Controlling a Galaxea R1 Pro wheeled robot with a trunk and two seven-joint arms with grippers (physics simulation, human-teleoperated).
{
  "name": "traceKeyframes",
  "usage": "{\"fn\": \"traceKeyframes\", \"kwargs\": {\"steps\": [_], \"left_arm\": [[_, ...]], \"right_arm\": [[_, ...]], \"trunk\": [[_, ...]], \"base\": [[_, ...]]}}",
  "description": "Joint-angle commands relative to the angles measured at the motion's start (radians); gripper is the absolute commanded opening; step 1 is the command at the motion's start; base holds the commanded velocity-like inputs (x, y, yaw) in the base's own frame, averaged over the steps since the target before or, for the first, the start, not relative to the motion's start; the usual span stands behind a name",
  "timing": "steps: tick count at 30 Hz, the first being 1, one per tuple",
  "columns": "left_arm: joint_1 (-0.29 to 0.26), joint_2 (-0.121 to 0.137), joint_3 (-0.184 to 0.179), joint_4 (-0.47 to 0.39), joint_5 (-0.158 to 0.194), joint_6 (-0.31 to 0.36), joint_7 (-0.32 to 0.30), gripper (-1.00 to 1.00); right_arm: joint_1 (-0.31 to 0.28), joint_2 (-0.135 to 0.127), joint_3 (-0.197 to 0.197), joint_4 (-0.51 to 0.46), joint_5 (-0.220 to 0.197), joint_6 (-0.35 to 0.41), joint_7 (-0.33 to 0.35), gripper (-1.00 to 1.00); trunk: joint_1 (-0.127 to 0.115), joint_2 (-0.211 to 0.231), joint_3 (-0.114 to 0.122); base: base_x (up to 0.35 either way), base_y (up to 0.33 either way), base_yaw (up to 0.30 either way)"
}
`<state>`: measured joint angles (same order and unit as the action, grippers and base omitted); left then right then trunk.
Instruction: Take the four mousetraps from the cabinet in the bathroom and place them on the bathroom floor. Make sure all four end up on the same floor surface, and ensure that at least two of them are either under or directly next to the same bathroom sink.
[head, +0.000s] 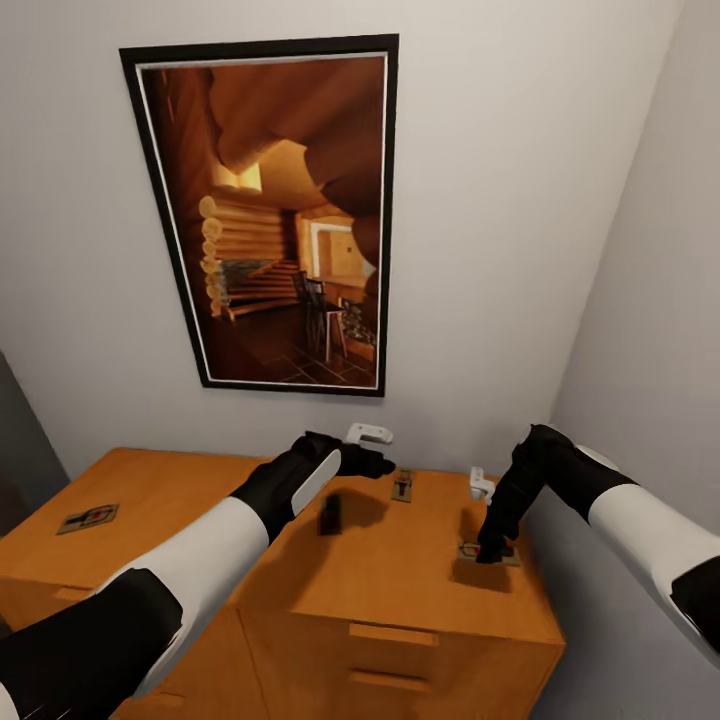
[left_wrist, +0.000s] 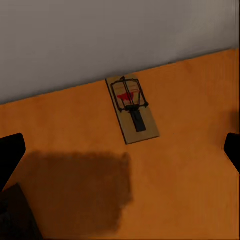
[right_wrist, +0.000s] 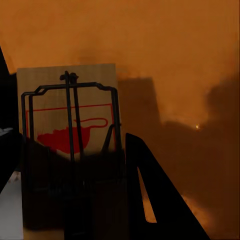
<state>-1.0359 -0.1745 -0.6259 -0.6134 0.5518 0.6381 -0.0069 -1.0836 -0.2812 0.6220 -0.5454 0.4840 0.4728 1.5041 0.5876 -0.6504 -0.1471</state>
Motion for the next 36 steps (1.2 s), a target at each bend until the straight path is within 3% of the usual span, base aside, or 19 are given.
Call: {"fn": "traceKeyframes", "kwargs": {"steps": [1, 16, 36], "left_arm": [[-0.001, 0.0, -0.001, 0.0, 0.0, 0.003, -0.001, 1.0], [-0.002, 0.0, -0.001, 0.001, -0.001, 0.003, -0.001, 1.0], [-0.002, 0.0, -0.001, 0.001, -0.001, 0.003, 0.001, 1.0]], "right_arm": [[-0.001, -0.001, 0.004, -0.002, 0.001, 0.017, 0.006, -1.0], [-0.001, -0.002, 0.004, -0.002, 0.001, 0.016, 0.007, -1.0], [-0.001, -0.001, 0.004, -0.002, 0.001, 0.015, 0.008, -1.0]], "trunk": [[0.0, -0.002, -0.002], [0.0, -0.002, -0.002], [0.0, -0.002, -0.002]], "base": [[0.0, 0.0, -0.26], [0.0, 0.005, -0.057], [0.01, 0.119, 0.0]]}}
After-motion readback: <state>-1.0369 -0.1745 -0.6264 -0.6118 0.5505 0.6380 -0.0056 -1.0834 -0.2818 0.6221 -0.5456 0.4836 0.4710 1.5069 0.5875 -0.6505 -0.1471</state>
